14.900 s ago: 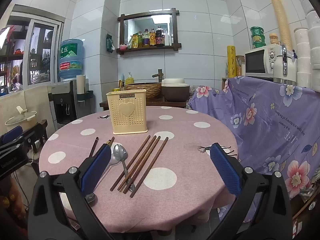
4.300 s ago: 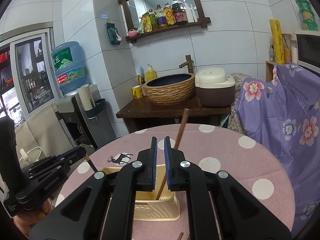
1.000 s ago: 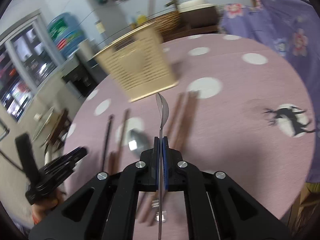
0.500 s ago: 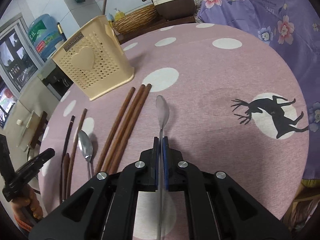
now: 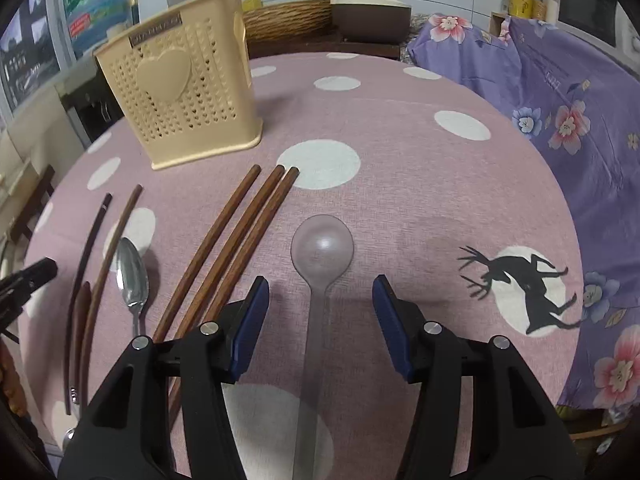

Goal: Organize utensils
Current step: 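Lift the clear spoon with right tool while left tool approaches a black chopstick, then close left tool on the black chopstick and lift it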

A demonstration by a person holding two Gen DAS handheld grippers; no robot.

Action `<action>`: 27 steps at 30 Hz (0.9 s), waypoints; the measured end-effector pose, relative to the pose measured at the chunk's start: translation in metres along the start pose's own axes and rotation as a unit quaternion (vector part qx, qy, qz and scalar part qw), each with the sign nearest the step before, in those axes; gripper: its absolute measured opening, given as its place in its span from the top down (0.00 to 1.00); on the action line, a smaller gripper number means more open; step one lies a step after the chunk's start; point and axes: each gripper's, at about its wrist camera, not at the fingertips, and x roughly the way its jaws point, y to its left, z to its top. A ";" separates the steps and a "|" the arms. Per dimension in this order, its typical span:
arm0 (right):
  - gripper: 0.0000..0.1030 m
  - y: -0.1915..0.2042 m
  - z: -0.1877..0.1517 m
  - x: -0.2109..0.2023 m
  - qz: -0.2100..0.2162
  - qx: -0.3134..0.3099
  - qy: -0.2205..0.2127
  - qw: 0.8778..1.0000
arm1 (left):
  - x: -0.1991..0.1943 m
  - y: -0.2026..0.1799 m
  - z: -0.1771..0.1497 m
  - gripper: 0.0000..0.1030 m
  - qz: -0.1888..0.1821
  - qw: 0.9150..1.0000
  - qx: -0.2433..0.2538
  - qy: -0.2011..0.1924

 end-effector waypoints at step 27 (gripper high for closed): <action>0.64 0.006 0.023 0.014 -0.019 -0.005 0.018 1.000 | 0.063 -0.026 0.050 0.63 0.049 0.996 0.043 0.065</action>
